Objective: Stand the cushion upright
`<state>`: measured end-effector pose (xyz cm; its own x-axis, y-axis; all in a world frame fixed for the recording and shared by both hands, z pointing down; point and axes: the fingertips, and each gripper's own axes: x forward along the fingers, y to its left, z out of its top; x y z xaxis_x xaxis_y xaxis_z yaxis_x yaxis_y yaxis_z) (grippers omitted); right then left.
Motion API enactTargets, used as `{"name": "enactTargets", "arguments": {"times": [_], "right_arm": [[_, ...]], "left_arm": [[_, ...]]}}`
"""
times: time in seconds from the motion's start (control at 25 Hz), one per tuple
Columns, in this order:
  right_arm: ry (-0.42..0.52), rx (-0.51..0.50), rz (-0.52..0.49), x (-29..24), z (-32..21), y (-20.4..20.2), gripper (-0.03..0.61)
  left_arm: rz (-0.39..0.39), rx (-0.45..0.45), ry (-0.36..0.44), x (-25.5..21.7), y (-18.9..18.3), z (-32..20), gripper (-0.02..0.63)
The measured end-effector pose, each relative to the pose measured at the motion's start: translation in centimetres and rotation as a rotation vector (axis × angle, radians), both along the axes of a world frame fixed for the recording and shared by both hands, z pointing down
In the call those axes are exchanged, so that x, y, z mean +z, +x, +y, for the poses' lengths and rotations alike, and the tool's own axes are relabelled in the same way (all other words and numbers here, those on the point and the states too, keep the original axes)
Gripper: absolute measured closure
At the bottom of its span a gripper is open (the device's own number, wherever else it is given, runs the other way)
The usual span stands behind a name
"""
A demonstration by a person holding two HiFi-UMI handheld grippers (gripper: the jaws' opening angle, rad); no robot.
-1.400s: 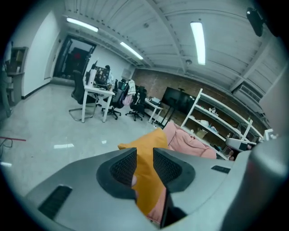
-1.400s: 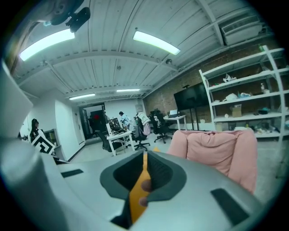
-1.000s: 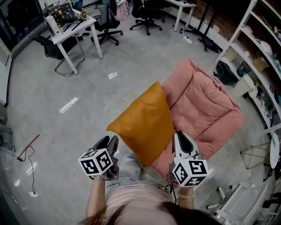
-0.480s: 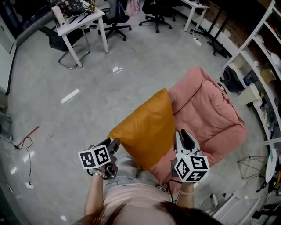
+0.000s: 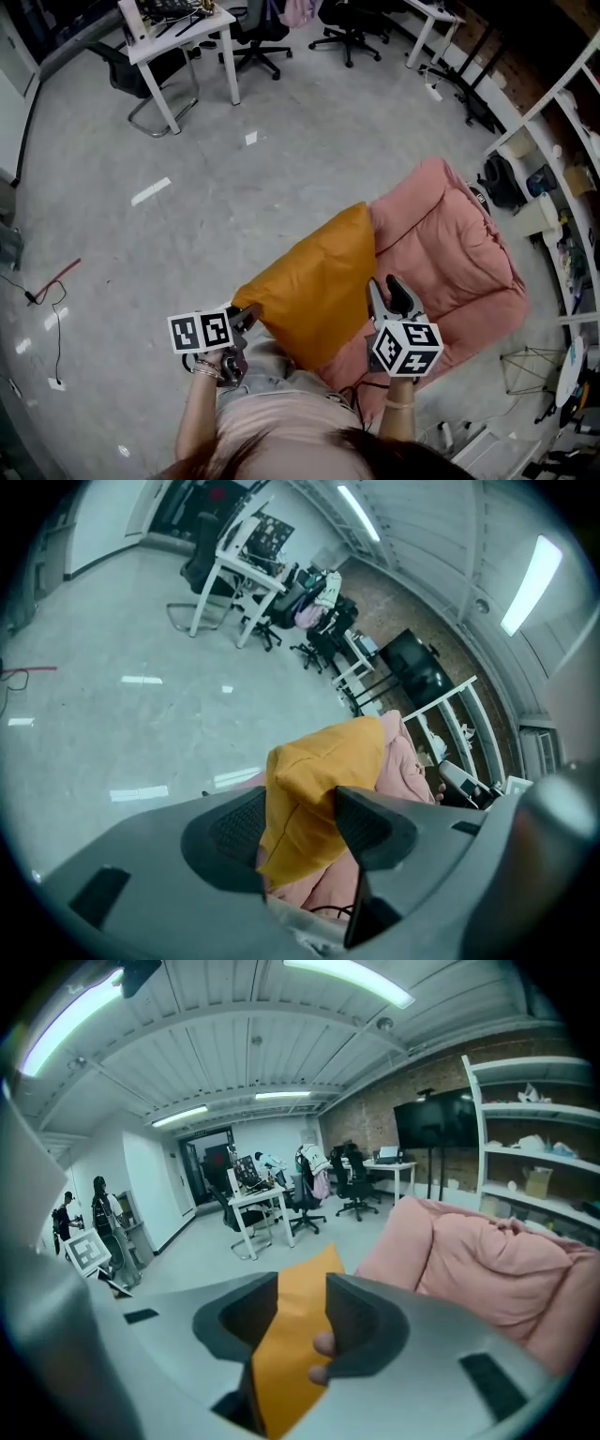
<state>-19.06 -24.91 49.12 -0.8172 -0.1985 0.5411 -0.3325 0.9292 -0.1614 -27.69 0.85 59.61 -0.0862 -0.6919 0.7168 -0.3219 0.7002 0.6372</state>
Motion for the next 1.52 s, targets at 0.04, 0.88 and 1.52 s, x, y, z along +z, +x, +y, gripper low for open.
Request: {"name": "enactTargets", "arguments": {"times": [0.04,0.88,1.52], "right_arm": [[-0.001,-0.005,0.010,0.3,-0.2,-0.4,0.422],[-0.058,-0.079,0.135,6.6,-5.1,-8.6,0.336],[-0.108,-0.172,0.213,10.4,-7.3,-12.5,0.288]], "left_arm": [[0.012,0.007,-0.003,0.2,-0.1,0.0,0.396],[0.201,0.196,-0.015,3.1,-0.6,-0.8,0.388],[0.252,0.229,-0.013,4.0,-1.2,-1.0,0.391]]}}
